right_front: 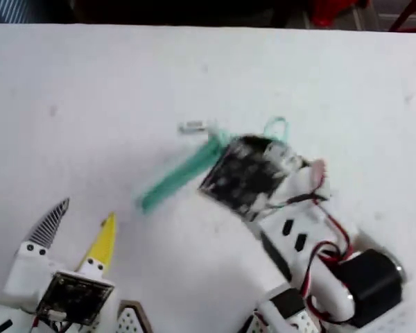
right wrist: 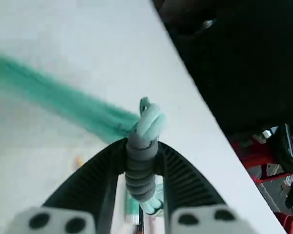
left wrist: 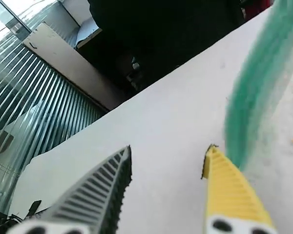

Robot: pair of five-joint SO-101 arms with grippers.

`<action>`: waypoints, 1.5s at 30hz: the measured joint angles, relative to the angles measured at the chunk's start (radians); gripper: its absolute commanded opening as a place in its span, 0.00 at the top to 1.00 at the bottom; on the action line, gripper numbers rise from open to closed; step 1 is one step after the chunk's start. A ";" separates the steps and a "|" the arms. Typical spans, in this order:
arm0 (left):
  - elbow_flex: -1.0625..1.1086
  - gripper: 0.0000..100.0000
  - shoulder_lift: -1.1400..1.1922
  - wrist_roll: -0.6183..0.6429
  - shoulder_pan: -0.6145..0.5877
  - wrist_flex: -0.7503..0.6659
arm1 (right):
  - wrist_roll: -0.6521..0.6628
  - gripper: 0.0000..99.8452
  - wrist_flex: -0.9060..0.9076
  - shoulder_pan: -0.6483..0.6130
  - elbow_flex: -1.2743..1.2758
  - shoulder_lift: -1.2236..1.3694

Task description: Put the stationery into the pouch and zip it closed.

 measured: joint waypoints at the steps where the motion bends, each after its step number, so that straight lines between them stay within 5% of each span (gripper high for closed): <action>1: 0.000 0.75 0.000 0.020 0.000 -0.005 | -0.043 0.98 -0.002 0.005 -0.066 0.040; 7: 0.000 0.75 0.000 0.052 0.000 -0.009 | -0.232 0.98 0.021 0.011 -0.427 0.279; 15: 0.000 0.73 0.000 0.057 0.000 -0.009 | -0.273 0.98 0.135 0.009 -0.681 0.463; 19: 0.000 0.66 0.000 0.057 0.005 -0.009 | -0.273 0.98 0.178 0.008 -0.701 0.470; 33: 0.061 0.65 0.000 0.057 0.008 0.005 | -0.273 0.98 0.204 -0.072 -0.664 0.532; 45: 0.155 0.65 0.000 0.140 0.008 -0.129 | -0.273 0.98 0.216 -0.124 -0.557 0.572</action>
